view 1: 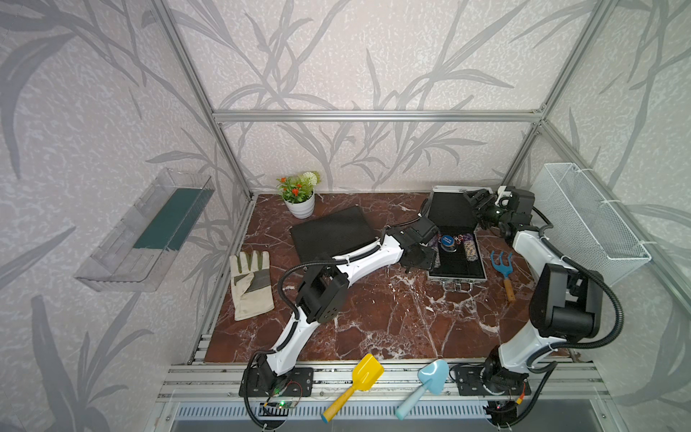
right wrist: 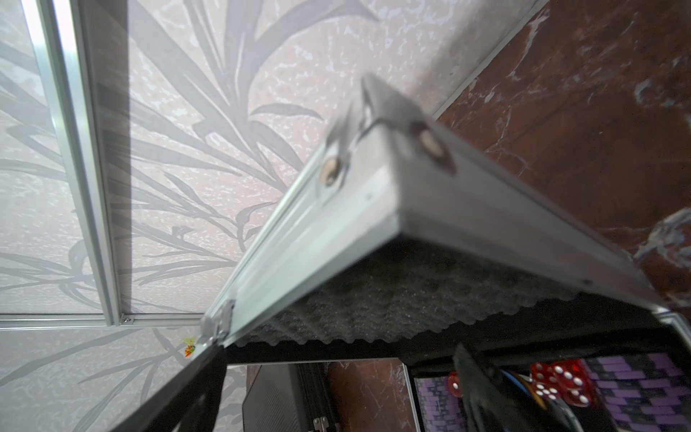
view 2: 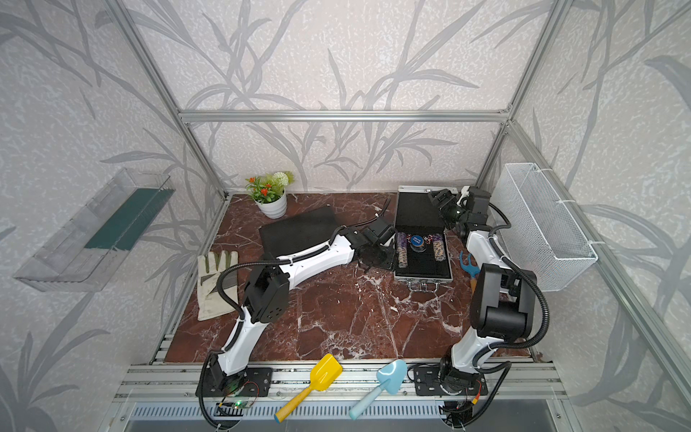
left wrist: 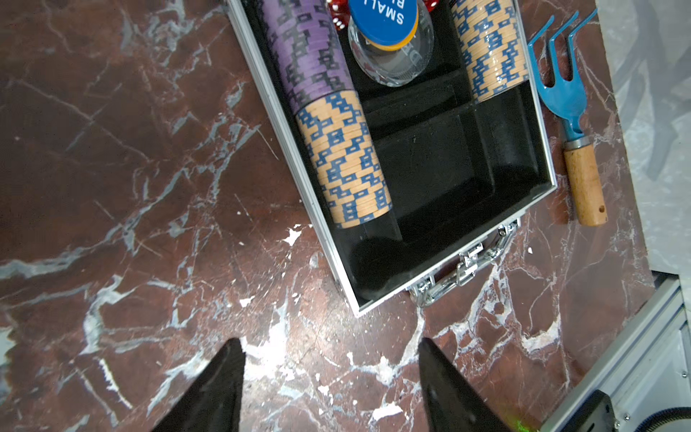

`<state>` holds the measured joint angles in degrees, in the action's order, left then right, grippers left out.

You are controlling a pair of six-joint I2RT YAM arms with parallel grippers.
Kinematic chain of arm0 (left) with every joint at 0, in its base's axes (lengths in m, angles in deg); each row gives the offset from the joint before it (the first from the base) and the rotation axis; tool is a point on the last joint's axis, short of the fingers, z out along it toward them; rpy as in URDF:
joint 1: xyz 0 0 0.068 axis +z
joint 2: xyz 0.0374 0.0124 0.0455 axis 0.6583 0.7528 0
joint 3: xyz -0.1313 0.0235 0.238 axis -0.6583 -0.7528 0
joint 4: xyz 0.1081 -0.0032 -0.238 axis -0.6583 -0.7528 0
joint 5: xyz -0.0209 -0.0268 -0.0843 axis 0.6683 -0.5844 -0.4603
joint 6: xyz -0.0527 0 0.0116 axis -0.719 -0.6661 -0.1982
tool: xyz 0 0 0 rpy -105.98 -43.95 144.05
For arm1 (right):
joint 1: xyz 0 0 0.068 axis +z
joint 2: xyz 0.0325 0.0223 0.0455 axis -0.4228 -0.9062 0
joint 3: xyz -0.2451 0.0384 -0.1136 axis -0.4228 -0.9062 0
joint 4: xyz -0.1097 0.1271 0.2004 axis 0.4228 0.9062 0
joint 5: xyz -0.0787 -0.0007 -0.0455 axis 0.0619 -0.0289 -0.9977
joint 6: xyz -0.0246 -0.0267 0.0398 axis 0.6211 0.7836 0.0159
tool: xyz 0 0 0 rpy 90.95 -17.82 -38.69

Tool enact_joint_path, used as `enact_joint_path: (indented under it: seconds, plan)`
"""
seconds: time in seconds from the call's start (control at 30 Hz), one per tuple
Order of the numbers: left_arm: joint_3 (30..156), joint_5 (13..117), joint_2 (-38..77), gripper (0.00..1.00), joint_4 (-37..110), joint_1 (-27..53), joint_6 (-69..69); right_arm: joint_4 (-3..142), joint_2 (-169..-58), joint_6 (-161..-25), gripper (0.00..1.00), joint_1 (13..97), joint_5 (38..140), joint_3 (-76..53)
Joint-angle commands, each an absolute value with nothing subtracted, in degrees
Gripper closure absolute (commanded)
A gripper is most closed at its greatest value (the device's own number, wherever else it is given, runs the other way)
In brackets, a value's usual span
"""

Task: Open the poker set cases
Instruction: Move the poker set case to the center of the board.

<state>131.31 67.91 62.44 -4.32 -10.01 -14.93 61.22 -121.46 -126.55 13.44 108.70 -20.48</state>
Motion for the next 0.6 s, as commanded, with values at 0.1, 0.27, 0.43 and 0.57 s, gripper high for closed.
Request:
enact_joint_path:
  seconds: [0.1,0.27,0.43,0.57]
  plan:
    - [125.8,69.2,54.7,0.35,0.4,-8.0,-17.0,58.1,-116.2,-127.6,0.04,13.6,110.3,-23.5]
    - [122.7,69.2,51.7,0.35,1.6,-5.8,-17.2,57.6,-117.0,-127.1,0.04,13.9,111.1,-22.8]
    - [117.9,70.1,48.1,0.35,3.8,-4.1,-17.6,56.8,-120.1,-127.0,0.06,16.2,111.5,-18.9]
    - [113.9,71.1,44.5,0.35,5.2,-2.7,-17.1,52.9,-122.9,-128.7,0.06,18.3,110.3,-16.3]
